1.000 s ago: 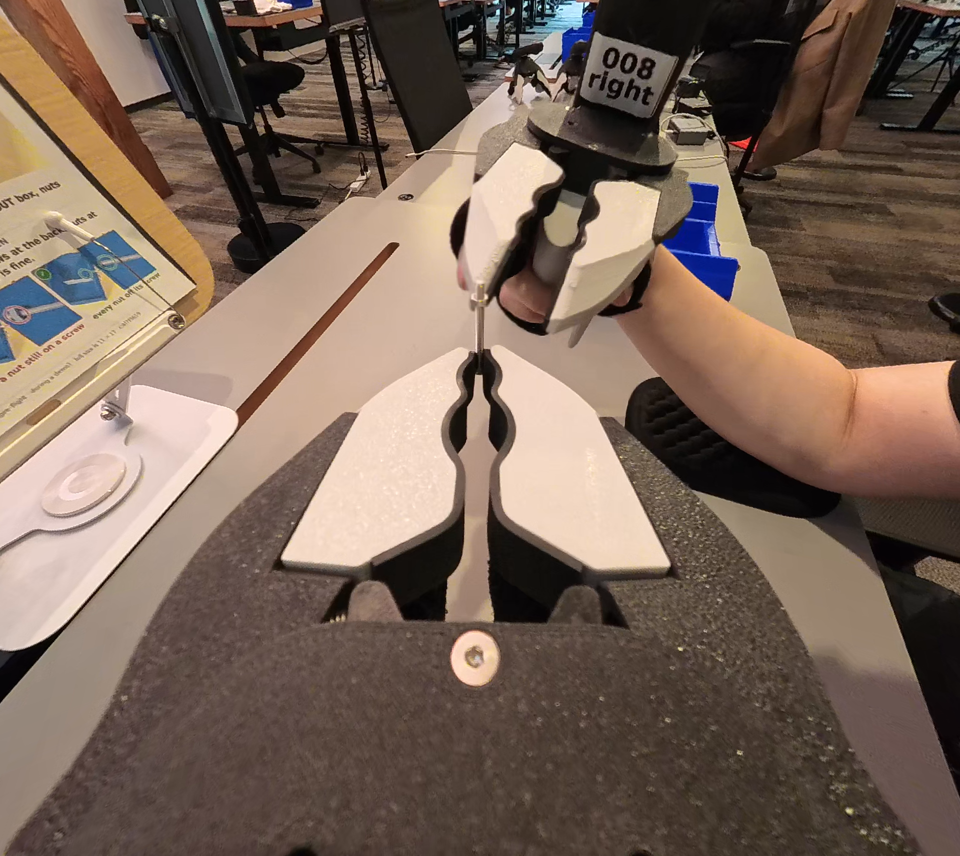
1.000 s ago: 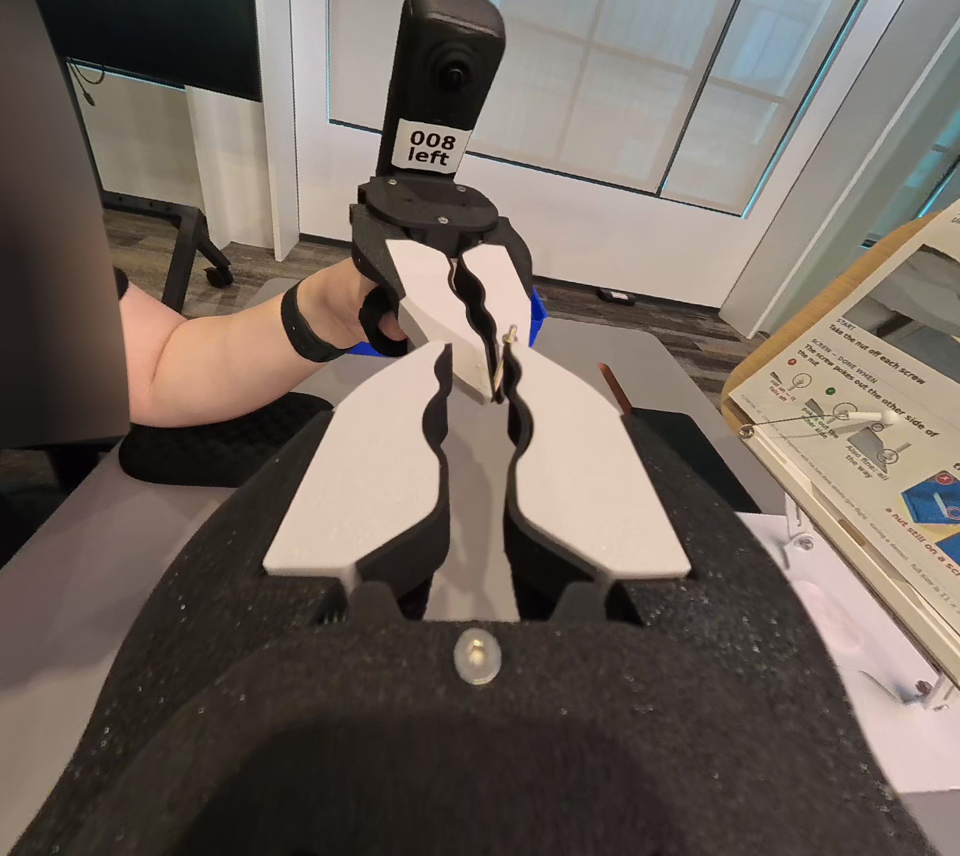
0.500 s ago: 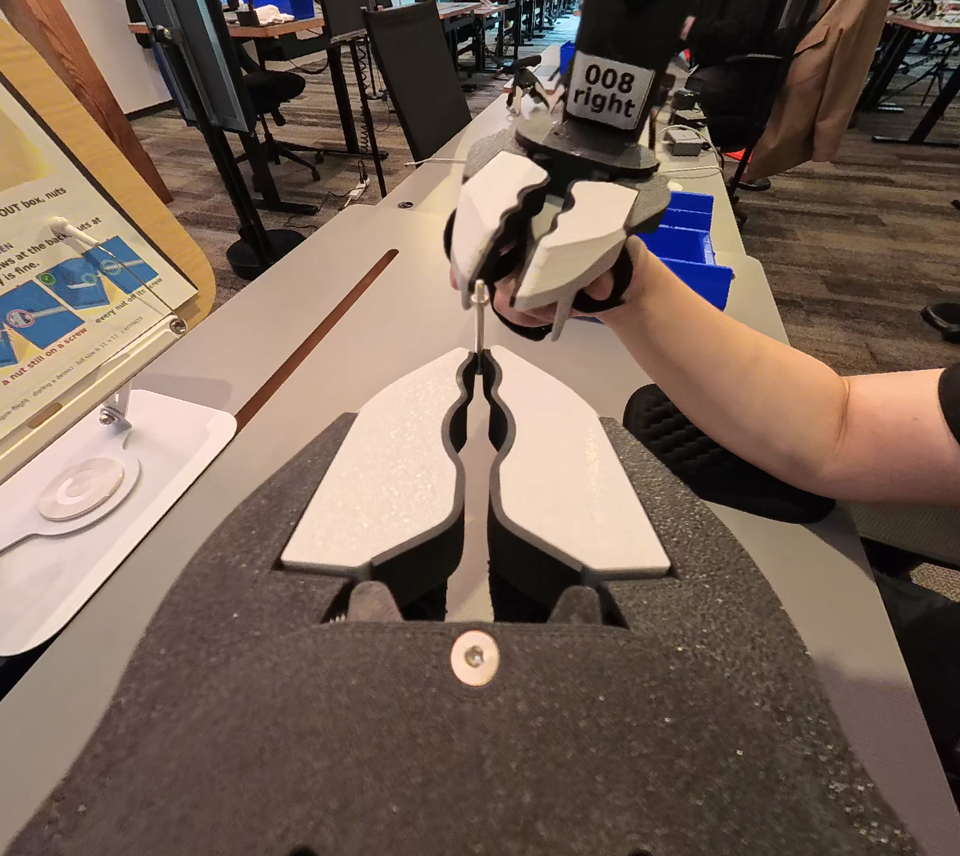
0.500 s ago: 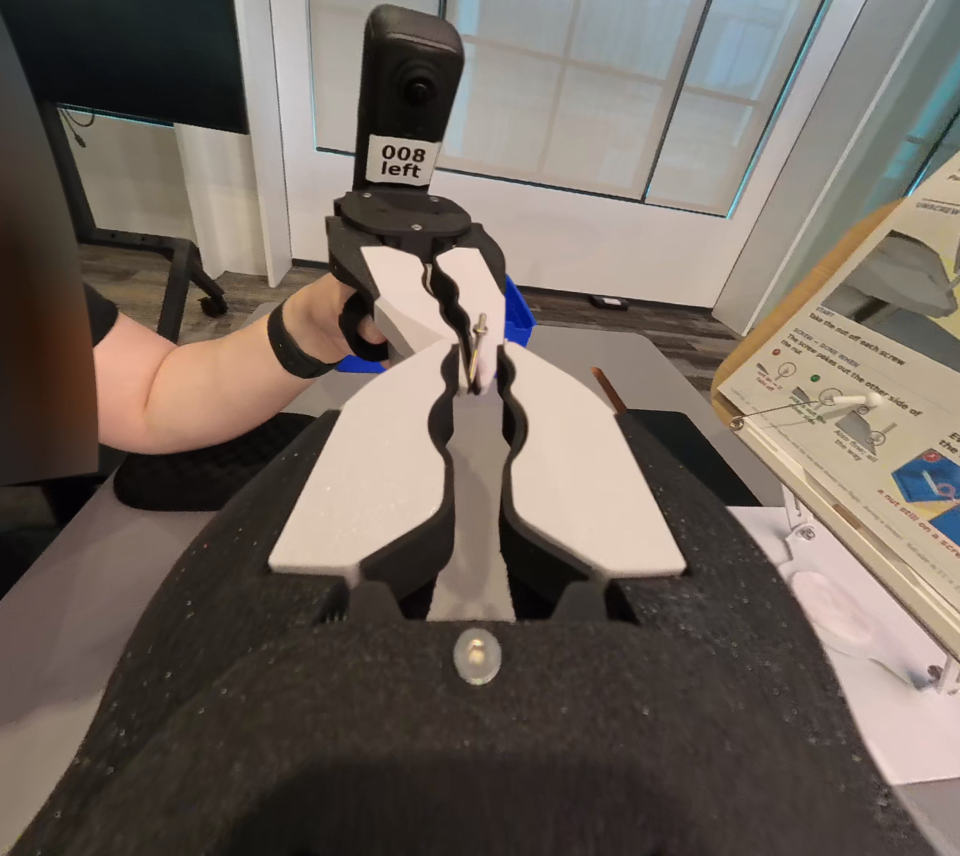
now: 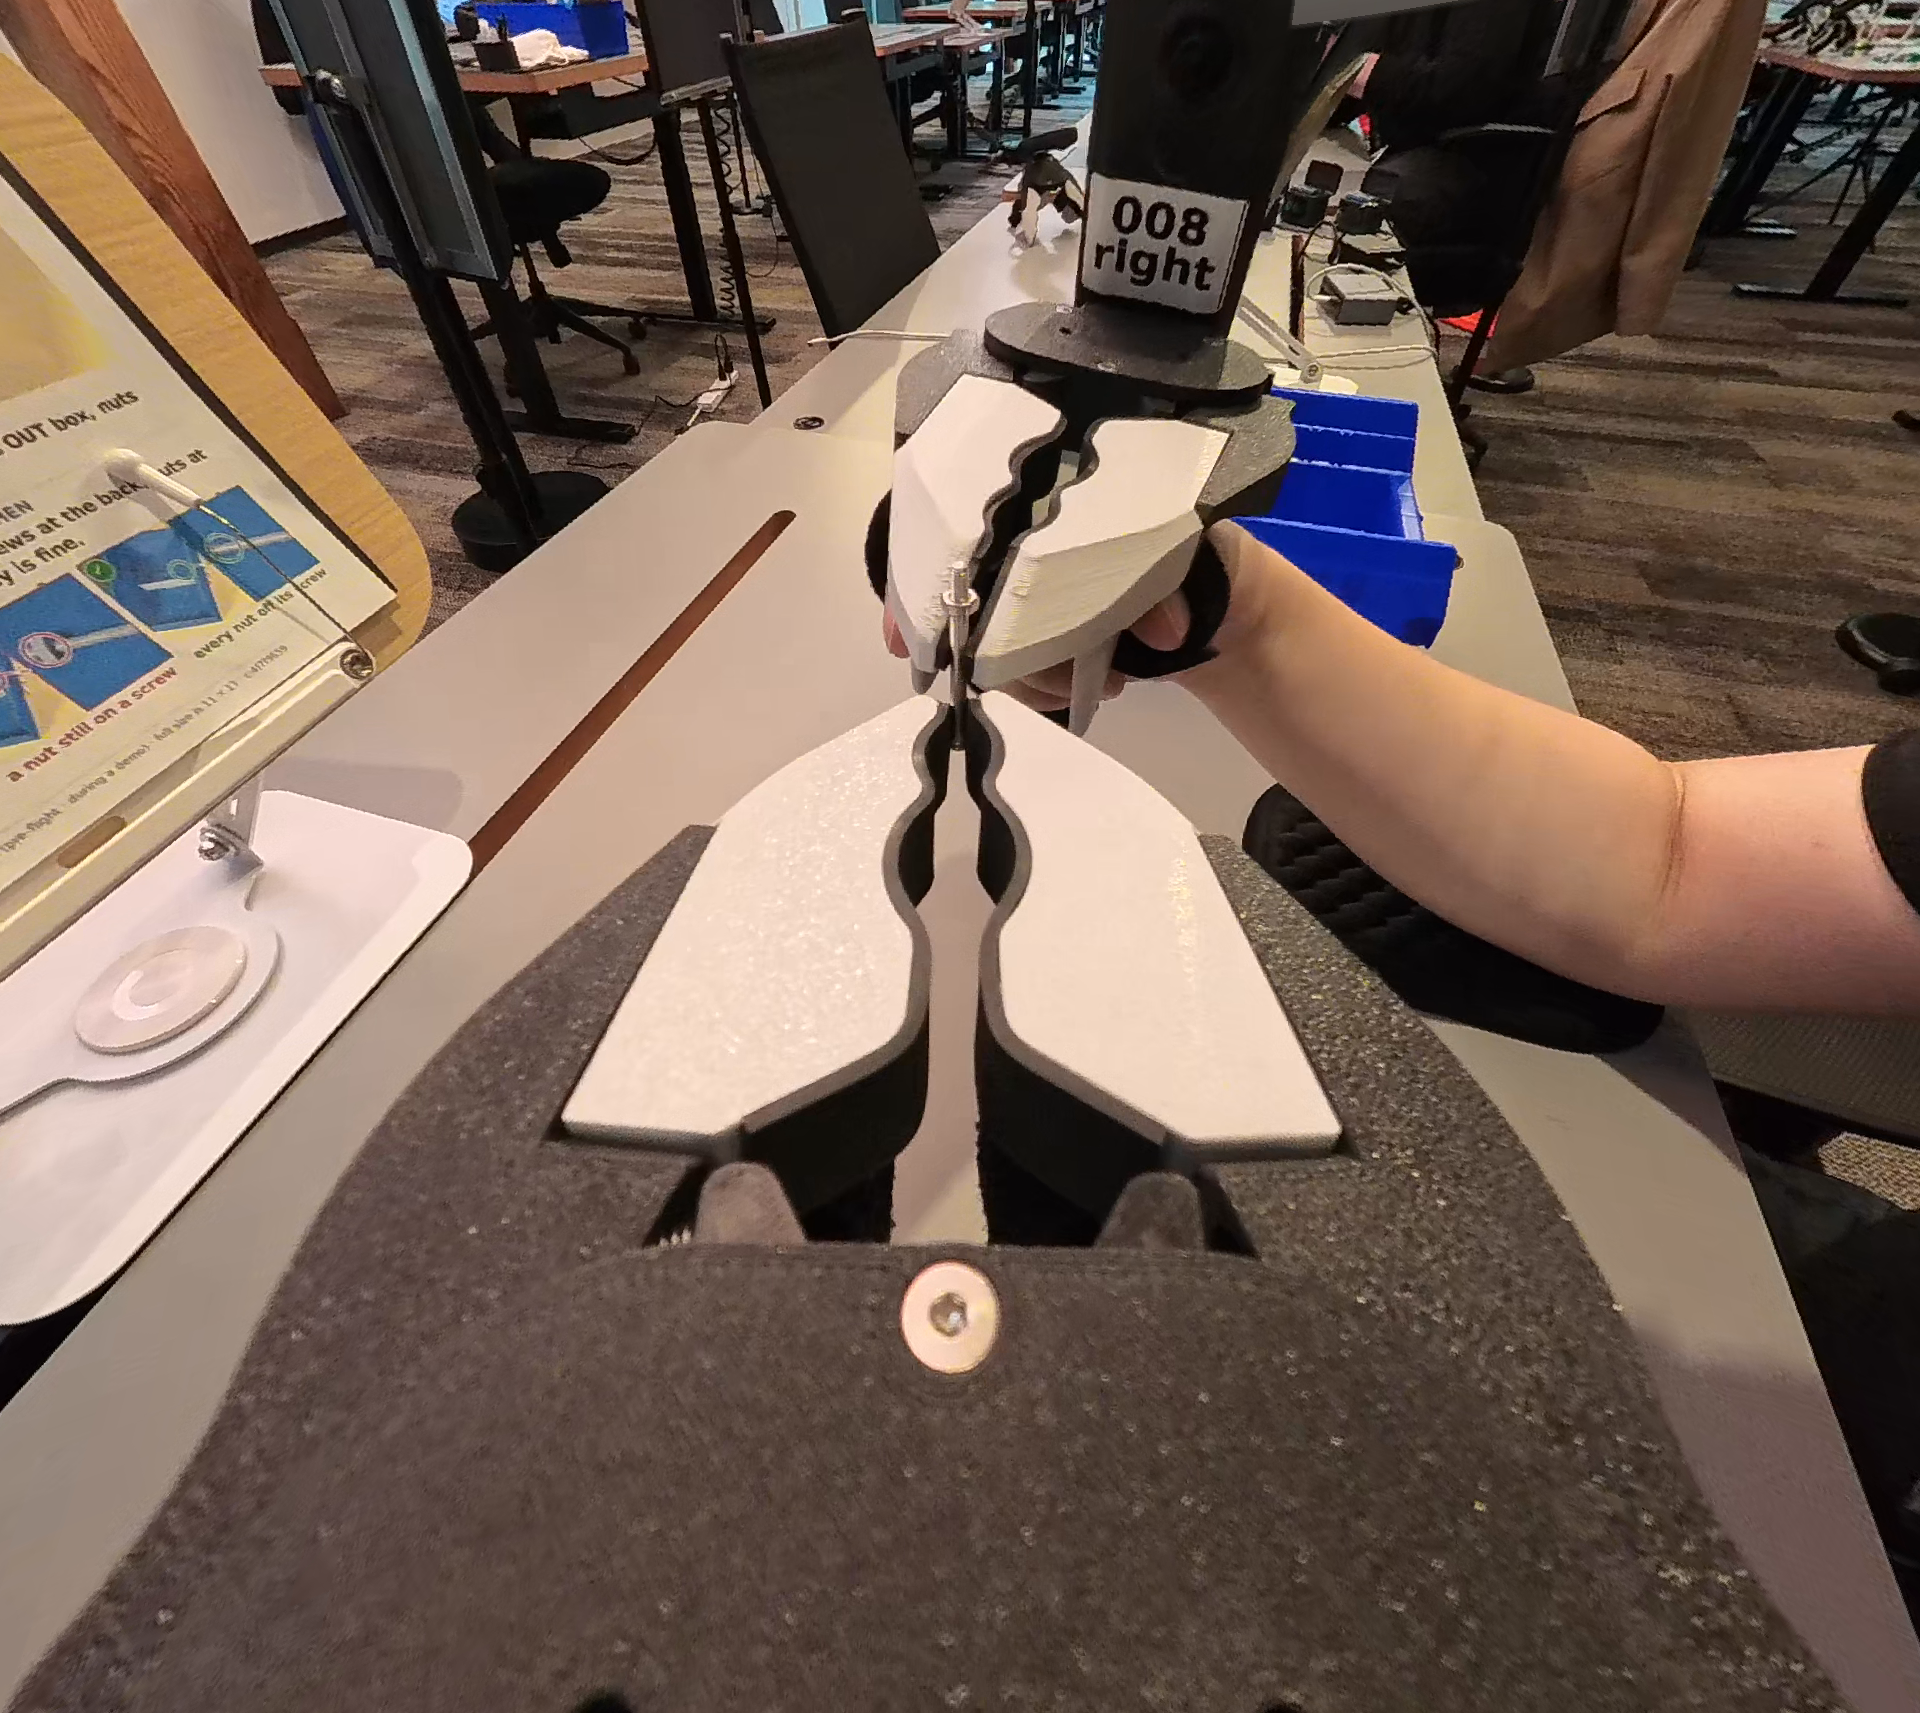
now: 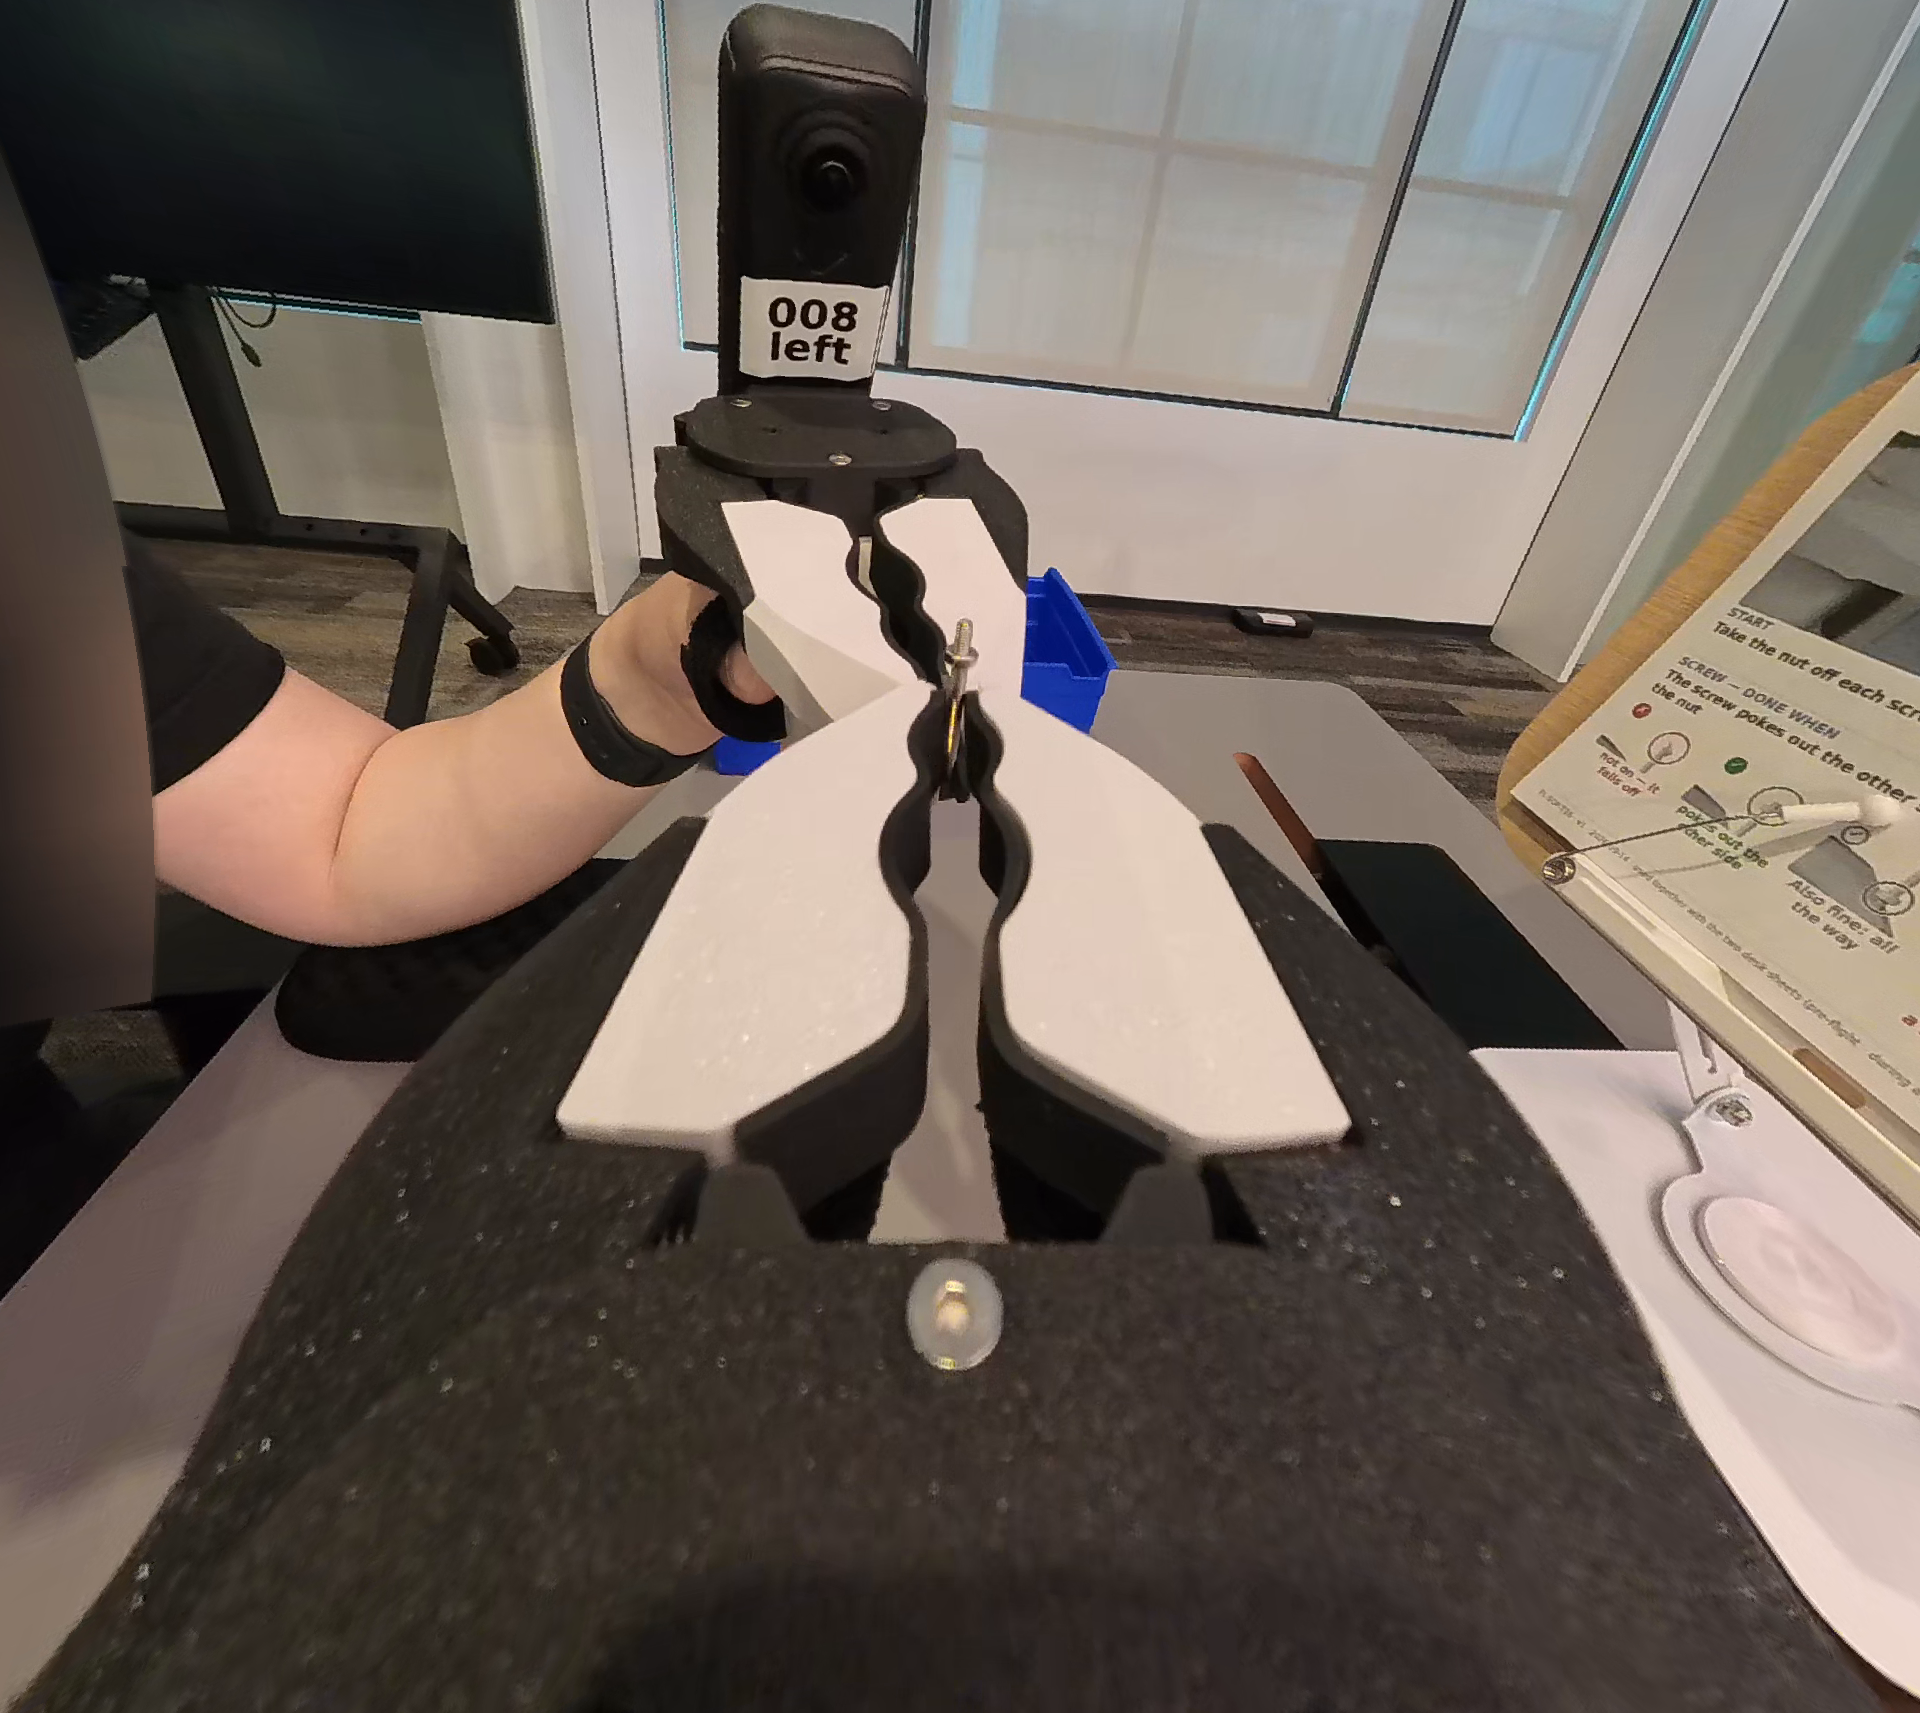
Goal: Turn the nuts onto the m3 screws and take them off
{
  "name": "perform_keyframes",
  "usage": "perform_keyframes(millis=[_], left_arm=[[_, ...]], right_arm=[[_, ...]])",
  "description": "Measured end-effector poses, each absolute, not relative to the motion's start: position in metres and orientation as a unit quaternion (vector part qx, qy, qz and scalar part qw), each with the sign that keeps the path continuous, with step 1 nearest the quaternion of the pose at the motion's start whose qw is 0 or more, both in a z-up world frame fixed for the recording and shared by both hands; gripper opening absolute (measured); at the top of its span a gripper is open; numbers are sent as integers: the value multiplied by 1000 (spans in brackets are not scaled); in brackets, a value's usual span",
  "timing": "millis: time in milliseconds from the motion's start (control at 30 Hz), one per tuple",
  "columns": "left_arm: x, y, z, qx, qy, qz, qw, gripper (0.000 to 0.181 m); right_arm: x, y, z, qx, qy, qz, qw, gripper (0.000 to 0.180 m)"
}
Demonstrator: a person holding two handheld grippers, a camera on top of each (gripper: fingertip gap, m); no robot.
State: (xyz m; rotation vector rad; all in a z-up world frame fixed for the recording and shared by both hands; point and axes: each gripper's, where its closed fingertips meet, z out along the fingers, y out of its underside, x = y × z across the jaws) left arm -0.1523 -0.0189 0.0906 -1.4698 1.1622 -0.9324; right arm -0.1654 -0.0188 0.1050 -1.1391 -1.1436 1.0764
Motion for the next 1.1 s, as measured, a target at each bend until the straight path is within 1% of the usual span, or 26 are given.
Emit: perform_keyframes(millis=[600, 700, 800, 867, 967, 1100], left_arm=[[-153, -18, 92, -606, 471, -405, 497, 3], [-153, -16, 91, -608, 469, -398, 502, 14], [-156, -11, 92, -615, 462, -385, 510, 33], [-160, -10, 92, -619, 461, -379, 511, 40], [-169, -7, 95, -621, 456, -369, 520, 42], [-181, -7, 104, -616, 447, -377, 528, 38]], right_arm=[[-167, -17, 106, -476, -475, 479, 563, 2], [-167, -13, 105, -480, -467, 483, 564, 2], [-164, -9, 104, -488, -456, 488, 562, 2], [-159, -5, 105, -494, -444, 495, 560, 2], [-150, -2, 107, -508, -430, 498, 556, 2], [-132, 3, 112, -547, -423, 450, 566, 2]])
